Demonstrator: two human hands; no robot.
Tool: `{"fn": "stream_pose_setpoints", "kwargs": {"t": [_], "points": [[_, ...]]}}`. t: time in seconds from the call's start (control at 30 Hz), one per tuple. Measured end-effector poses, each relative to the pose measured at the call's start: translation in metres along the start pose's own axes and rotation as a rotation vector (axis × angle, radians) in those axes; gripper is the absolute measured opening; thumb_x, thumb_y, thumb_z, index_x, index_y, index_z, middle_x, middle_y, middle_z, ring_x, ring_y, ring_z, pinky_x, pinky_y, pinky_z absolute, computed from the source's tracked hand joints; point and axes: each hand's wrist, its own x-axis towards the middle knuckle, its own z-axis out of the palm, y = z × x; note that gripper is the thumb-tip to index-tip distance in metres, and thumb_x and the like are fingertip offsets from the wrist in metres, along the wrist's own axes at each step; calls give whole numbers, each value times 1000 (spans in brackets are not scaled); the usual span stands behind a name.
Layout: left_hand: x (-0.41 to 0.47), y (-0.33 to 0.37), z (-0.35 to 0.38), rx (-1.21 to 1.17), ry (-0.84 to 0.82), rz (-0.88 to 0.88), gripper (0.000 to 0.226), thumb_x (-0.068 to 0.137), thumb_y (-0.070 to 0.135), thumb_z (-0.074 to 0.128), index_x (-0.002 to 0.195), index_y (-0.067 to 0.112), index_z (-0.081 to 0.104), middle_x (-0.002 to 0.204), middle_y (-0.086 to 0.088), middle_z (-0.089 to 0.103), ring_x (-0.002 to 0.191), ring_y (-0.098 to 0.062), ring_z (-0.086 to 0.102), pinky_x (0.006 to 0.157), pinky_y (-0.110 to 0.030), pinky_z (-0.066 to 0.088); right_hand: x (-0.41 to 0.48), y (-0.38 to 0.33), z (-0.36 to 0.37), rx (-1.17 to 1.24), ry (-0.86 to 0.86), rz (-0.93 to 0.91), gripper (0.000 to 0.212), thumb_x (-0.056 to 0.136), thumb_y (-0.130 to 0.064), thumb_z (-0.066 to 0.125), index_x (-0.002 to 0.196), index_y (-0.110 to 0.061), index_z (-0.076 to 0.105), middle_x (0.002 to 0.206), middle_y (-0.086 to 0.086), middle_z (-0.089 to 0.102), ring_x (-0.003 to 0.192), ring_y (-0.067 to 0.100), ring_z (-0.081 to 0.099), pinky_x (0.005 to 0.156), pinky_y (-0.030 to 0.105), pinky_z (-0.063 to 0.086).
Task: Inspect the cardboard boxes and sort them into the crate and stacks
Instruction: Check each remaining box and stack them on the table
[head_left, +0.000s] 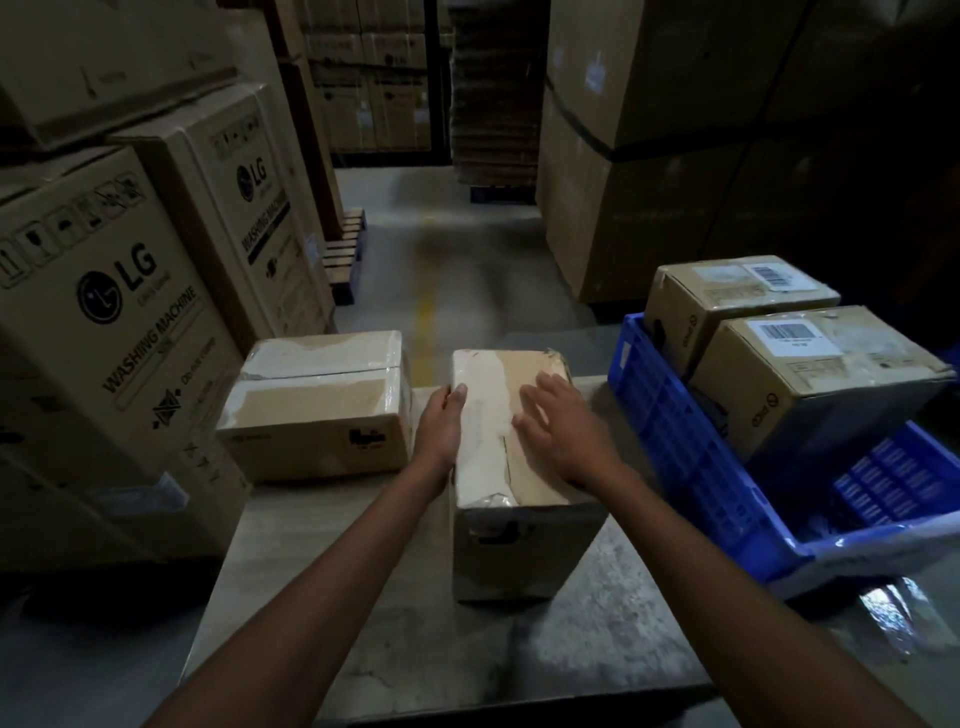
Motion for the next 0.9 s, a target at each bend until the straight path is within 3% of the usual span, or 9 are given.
{"fn": "stream_pose_setpoints", "kwargs": {"t": [0.07, 0.13, 0.3, 0.37, 0.57, 0.7, 0.77, 0.9], "points": [[-4, 6, 16, -20, 42, 41, 42, 106, 43, 38, 133, 15, 55, 120, -4, 62, 100, -16, 61, 80, -33, 51, -4, 14, -5, 22, 53, 13, 54, 102, -50, 48, 150, -27, 45, 164, -3, 30, 152, 16, 22, 119, 45, 26], [-8, 7, 31, 63, 40, 111, 41, 106, 45, 35, 125, 17, 58, 116, -2, 65, 98, -14, 62, 76, -31, 49, -8, 30, -12, 31, 97, 28, 53, 100, -52, 50, 147, -26, 48, 160, -2, 38, 149, 17, 29, 119, 44, 29], [-9, -13, 57, 198, -70, 232, 56, 101, 62, 31, 144, 29, 45, 136, 0, 60, 118, -17, 60, 102, -46, 49, -19, 67, -31, 26, 220, -90, 46, 100, -50, 49, 135, -23, 60, 136, -1, 62, 123, 17, 57, 105, 46, 46], [-9, -19, 65, 230, -81, 239, 62, 99, 66, 30, 150, 32, 37, 146, 2, 52, 127, -18, 54, 107, -46, 44, -21, 78, -35, 36, 215, -140, 48, 99, -55, 43, 127, -23, 65, 128, -2, 66, 114, 12, 58, 98, 45, 50], [-6, -42, 74, 338, -93, 157, 63, 100, 64, 30, 149, 26, 38, 148, -3, 48, 132, -24, 49, 112, -45, 37, -13, 78, -46, 136, 109, -4, 71, 94, -73, 35, 139, -22, 56, 142, 4, 54, 124, 19, 51, 98, 34, 39], [1, -63, 82, 418, -84, 107, 81, 90, 81, 30, 151, 28, 37, 152, 0, 45, 136, -21, 46, 115, -48, 36, 3, 66, -50, 176, -157, 192, 98, 81, -85, 39, 158, -26, 24, 163, 13, 25, 147, 40, 27, 115, 61, 28], [9, -72, 85, 458, -73, 65, 85, 86, 87, 28, 152, 33, 33, 154, 3, 43, 137, -20, 45, 113, -51, 37, 6, 71, -44, 145, -191, 209, 96, 84, -74, 50, 159, -29, 12, 166, 11, 14, 150, 43, 16, 116, 67, 22], [-1, -68, 95, 573, -33, 48, 88, 90, 79, 35, 157, 23, 27, 160, -1, 33, 145, -23, 34, 119, -46, 29, 4, 97, -46, 345, -49, 214, 93, 73, -63, 51, 157, -29, 26, 160, 5, 31, 144, 33, 32, 113, 65, 30]]}}
